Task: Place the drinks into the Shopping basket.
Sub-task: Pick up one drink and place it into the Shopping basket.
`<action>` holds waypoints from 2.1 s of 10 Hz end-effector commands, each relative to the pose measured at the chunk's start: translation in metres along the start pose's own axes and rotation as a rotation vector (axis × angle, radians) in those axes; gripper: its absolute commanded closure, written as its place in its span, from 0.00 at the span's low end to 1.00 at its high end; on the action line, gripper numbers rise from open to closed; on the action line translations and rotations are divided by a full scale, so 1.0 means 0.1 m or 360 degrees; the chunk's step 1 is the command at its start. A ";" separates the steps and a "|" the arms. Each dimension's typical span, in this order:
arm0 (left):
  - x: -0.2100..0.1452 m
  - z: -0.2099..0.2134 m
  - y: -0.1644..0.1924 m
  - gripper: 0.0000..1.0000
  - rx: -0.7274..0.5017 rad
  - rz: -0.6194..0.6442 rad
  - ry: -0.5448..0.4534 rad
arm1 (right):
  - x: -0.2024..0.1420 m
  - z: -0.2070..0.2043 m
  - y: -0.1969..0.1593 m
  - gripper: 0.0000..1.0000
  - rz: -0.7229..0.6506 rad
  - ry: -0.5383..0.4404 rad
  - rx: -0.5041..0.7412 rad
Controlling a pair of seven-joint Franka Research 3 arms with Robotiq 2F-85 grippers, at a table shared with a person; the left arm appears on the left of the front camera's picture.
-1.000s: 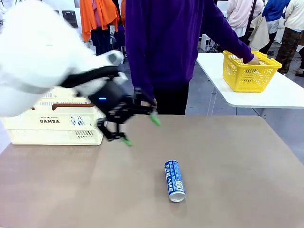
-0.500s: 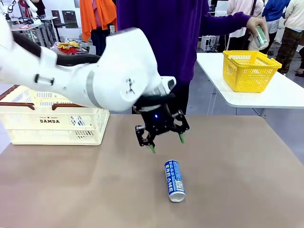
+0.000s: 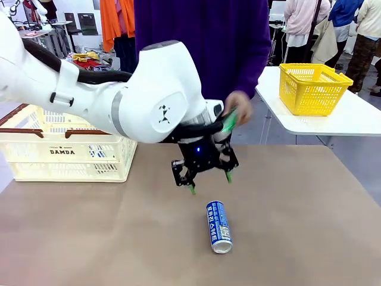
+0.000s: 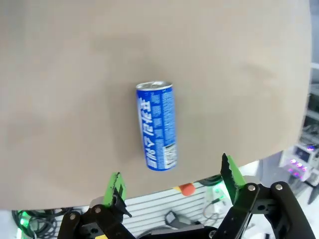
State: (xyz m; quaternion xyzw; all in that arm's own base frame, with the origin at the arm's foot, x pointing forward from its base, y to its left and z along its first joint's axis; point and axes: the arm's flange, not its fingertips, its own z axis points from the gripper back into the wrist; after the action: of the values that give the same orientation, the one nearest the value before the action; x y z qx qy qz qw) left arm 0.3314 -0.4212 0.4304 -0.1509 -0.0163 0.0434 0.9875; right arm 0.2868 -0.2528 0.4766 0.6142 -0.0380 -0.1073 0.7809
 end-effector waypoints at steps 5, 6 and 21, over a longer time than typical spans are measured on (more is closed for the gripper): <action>-0.45 2.71 1.58 0.00 -0.0420 -0.0128 -0.0006 | -0.02 0.01 0.03 0.00 -0.0026 0.0014 -0.0020; -0.66 3.28 1.94 0.00 -0.0350 0.0033 -0.0131 | -0.02 0.01 0.03 0.00 -0.0026 0.0014 -0.0020; -1.07 3.48 2.68 0.00 -0.0350 0.0423 -0.0561 | -0.02 0.01 0.03 0.00 -0.0026 0.0014 -0.0020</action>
State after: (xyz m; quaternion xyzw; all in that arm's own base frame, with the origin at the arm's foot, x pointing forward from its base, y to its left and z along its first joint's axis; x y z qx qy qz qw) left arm 0.1634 -0.0389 0.6824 -0.2482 -0.1832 0.2072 0.9284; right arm 0.2867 -0.2530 0.4763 0.6144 -0.0375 -0.1078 0.7807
